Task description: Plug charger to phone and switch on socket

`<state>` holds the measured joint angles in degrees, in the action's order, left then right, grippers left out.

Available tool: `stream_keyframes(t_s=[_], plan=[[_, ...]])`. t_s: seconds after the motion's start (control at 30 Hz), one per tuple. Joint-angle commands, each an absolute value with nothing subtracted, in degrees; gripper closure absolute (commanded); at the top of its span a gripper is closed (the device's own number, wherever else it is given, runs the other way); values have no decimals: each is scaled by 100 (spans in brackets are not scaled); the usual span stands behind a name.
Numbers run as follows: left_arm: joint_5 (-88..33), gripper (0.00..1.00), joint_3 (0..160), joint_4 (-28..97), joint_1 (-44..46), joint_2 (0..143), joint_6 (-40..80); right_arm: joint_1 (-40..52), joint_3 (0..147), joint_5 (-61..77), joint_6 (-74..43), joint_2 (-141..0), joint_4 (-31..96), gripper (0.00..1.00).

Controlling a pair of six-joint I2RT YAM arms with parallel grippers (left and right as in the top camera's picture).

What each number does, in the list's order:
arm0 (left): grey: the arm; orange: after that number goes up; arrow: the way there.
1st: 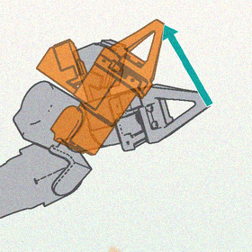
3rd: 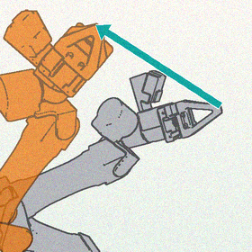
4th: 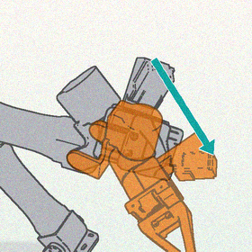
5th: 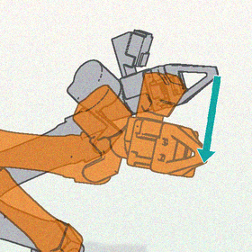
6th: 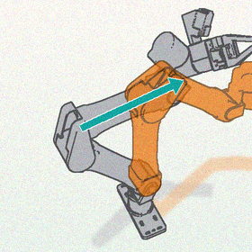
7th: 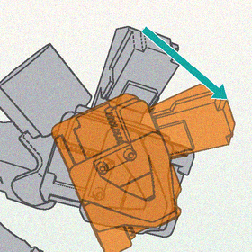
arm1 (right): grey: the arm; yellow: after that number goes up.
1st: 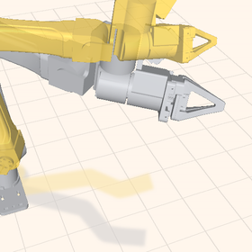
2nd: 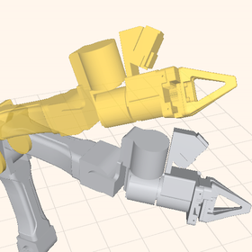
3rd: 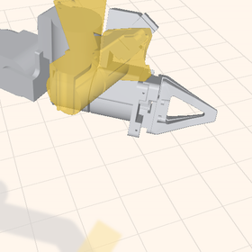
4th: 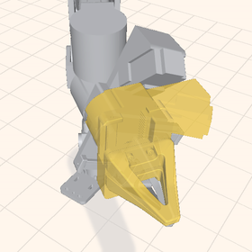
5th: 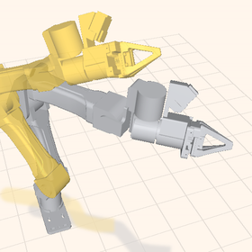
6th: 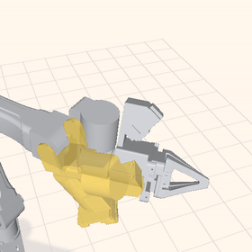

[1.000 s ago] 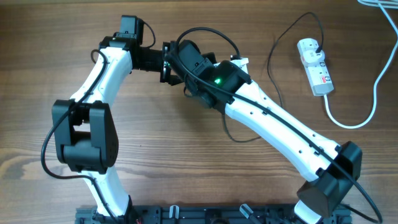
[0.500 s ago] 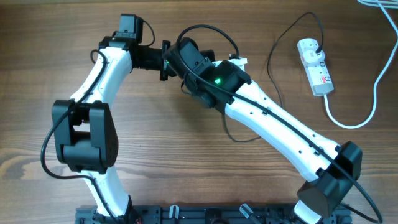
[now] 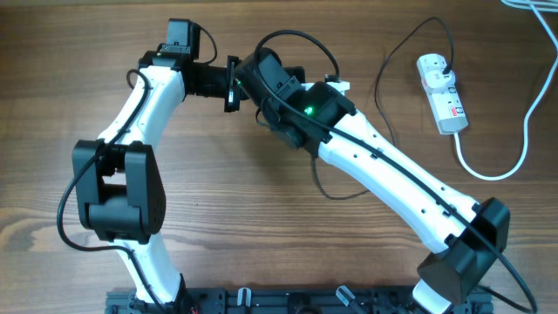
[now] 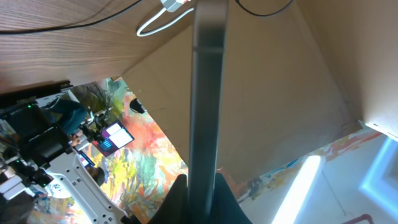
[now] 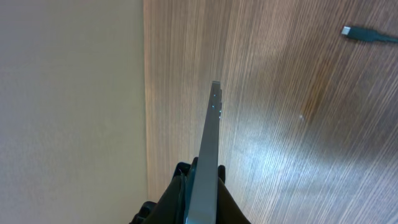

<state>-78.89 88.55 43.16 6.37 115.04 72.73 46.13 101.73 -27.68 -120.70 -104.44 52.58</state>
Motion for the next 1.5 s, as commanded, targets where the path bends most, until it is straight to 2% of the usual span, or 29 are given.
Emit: stream_keyframes(t_s=[0.0,0.07,0.1,0.13,0.2,0.23,0.27,0.37,0.4,0.43,0.57,0.7,0.83,1.03,1.13,1.23,1.3,1.33,1.47], plan=[[-7981,96,8947,4405,600,11356,7590,4692,10318,-2840,-11799,-10206,5349,75],[-7981,96,8947,4327,600,11356,7566,4692,10318,-2842,-11194,-10119,5367,46],[-7981,96,8947,4230,600,11356,7566,4692,10318,-2851,-10822,-10057,5336,29],[-7981,96,8947,4119,600,11356,7566,4689,10318,-2958,-10318,-9933,5295,17],[-7979,96,8947,3951,600,11356,7546,4689,10318,-3284,-9607,-9666,5266,3],[-7979,96,8947,3841,600,11356,7529,4689,10318,-3411,-9301,-9533,5269,1],[-7979,96,8947,3708,600,11356,7461,4689,10318,-3538,-8892,-9395,5269,1],[-7828,96,8947,3192,600,11356,6936,4639,10318,-3747,-6541,-8877,5260,0],[-7575,96,8947,3011,600,11356,6442,4543,10318,-3649,-5472,-8694,5352,0],[-7365,96,8947,2954,598,11356,6027,4447,10318,-3555,-4971,-8591,5498,0],[-6698,96,8947,3087,600,11356,4552,3494,10298,-2451,-3922,-8346,6869,0],[-6665,96,8947,3111,607,11135,3640,2639,9769,-958,-2674,-8571,7323,0],[-5642,96,8947,3457,604,10525,3465,2427,8816,-810,-2783,-8772,7026,0],[-1643,96,8947,4705,604,9518,3448,2429,7592,143,-2224,-9107,5793,1],[-274,96,8947,5284,589,9437,3485,2432,7430,967,-2106,-9483,5402,13],[-117,96,8947,5610,469,9478,3492,2458,7430,1000,-2106,-9929,5332,17],[-71,96,8947,5688,388,9480,3489,2495,7430,996,-2139,-10245,5310,23],[-73,96,8947,5688,357,9480,3489,2530,7430,987,-2196,-10433,5284,29],[-75,96,8947,5749,285,9480,3492,2628,7430,862,-2443,-10849,5004,32]])
